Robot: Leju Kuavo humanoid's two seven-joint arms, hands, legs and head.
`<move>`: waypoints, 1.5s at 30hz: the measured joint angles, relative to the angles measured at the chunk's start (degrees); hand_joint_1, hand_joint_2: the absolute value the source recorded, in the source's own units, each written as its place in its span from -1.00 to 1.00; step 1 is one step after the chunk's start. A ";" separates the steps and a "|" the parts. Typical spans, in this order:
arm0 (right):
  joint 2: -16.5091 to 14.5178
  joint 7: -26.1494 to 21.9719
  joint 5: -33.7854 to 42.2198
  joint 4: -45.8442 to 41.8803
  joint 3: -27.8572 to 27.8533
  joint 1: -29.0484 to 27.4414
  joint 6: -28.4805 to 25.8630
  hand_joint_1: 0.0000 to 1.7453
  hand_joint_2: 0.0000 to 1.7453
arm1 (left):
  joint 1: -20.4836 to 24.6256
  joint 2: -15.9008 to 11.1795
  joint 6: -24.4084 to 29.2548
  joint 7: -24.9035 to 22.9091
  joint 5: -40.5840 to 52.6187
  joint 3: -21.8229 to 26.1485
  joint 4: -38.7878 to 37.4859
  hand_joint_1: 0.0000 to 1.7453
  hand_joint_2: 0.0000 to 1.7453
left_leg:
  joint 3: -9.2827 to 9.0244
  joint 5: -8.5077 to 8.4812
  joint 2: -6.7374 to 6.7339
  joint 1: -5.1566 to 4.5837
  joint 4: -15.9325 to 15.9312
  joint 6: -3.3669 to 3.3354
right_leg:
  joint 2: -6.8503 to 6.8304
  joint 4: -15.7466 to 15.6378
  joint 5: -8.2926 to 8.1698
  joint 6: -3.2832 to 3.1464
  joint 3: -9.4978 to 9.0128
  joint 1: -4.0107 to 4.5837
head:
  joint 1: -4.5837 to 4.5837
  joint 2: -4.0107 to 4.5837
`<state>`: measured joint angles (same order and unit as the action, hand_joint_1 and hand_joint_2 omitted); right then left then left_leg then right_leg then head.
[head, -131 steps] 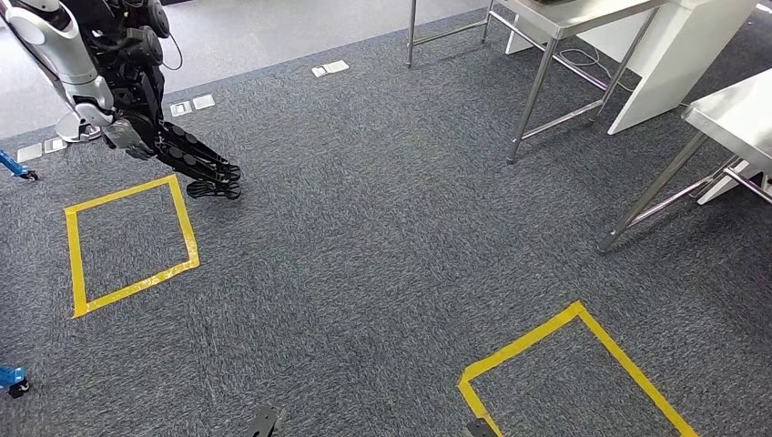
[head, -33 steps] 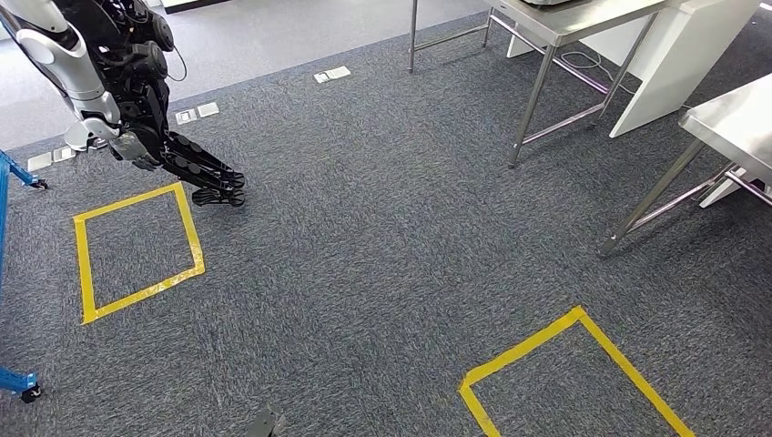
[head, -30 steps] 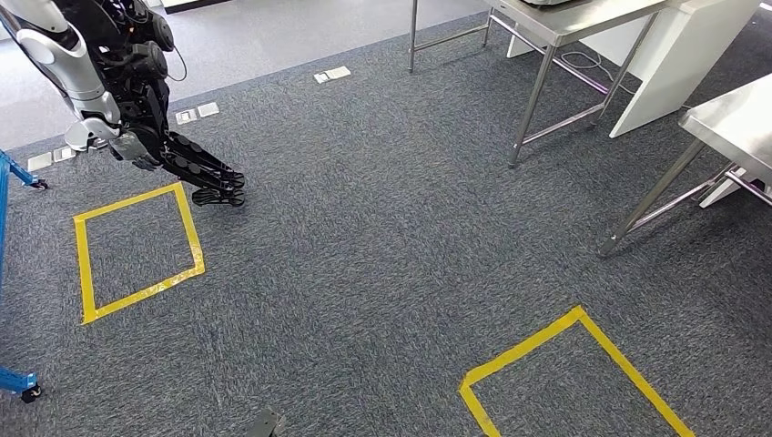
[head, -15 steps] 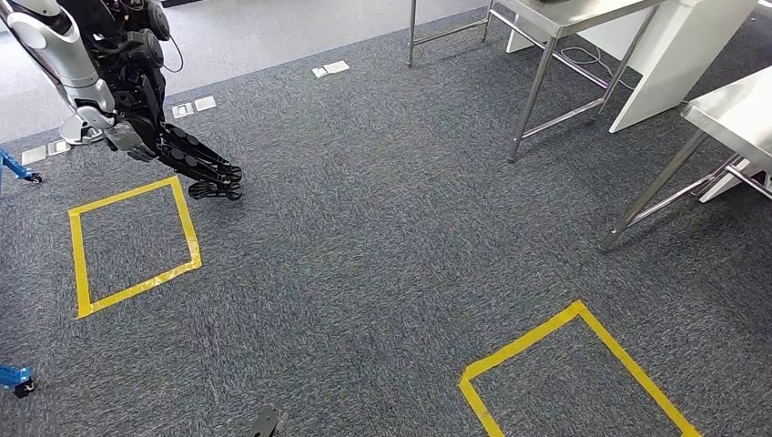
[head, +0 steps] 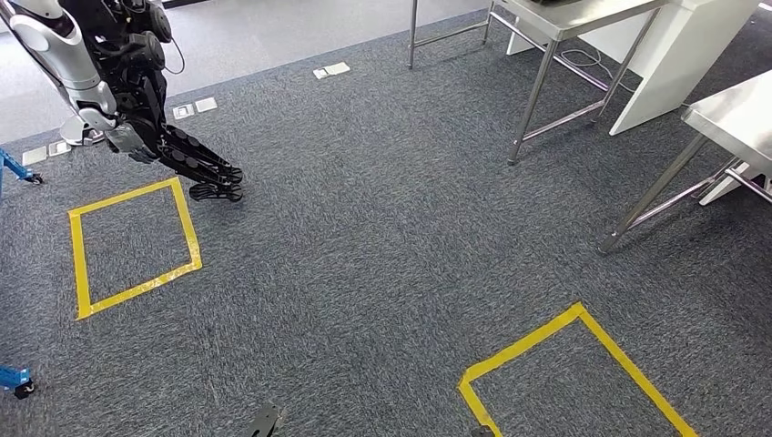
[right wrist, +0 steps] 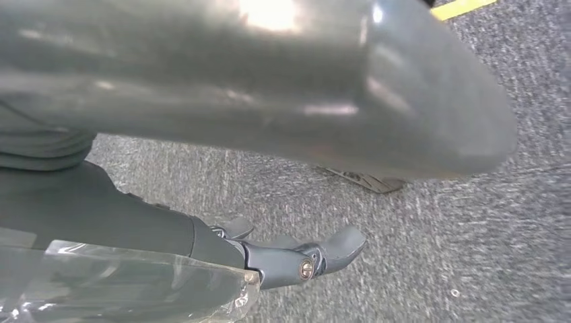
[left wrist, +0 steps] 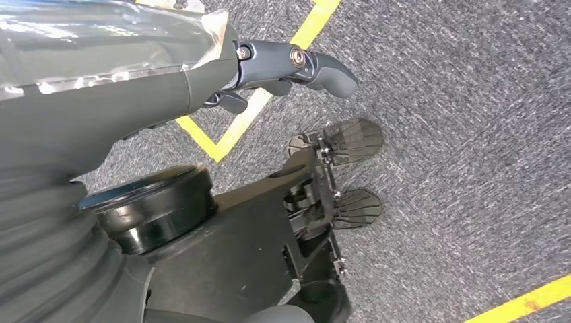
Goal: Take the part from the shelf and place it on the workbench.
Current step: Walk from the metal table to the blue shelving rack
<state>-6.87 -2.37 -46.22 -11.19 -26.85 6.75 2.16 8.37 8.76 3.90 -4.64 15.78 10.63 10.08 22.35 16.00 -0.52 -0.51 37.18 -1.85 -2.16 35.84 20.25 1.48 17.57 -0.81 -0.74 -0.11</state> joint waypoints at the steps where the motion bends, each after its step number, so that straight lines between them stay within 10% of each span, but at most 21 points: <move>1: 0.02 0.05 -0.05 0.00 0.01 0.18 0.09 -1.00 -1.00 | 0.09 0.00 0.04 -0.08 -0.01 0.01 0.00 -1.00 1.00 | -0.54 -0.32 0.00 0.01 -0.85 0.00 | 0.00 -0.90 -0.33 0.04 -0.57 0.00 | 0.00 0.00; 20: 0.25 0.29 0.20 0.00 0.04 0.86 -0.05 -1.00 -1.00 | 0.42 0.15 0.49 -0.14 -0.53 0.93 0.00 -1.00 1.00 | -12.57 -8.23 0.01 0.06 -20.54 -0.03 | 0.00 -23.47 -9.67 0.26 -14.51 -0.02 | 0.02 0.00; 35: 0.80 0.95 0.59 0.00 -0.20 0.92 -2.08 -1.00 -1.00 | 0.46 0.17 0.79 0.22 -0.62 1.03 0.00 -1.00 1.00 | -3.74 -3.02 0.02 0.06 -6.93 0.00 | 0.00 -7.49 -3.40 0.02 -4.04 0.00 | 0.01 0.00; 45: 1.29 -0.87 2.95 -0.03 -2.57 0.80 -14.20 -1.00 -1.00 | 0.17 0.23 1.21 0.46 -1.03 1.66 0.00 -1.00 1.00 | -3.76 -2.71 0.02 0.07 -6.48 0.00 | -0.01 -7.27 -3.05 0.10 -4.17 0.02 | -0.01 0.00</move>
<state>-5.58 -3.24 -43.27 -11.22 -29.43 7.55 -12.04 8.54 8.99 5.11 -4.17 14.75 12.30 10.08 18.60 13.29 -0.51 -0.44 30.70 -1.85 -2.16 28.57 17.19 1.59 13.40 -0.80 -0.75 -0.11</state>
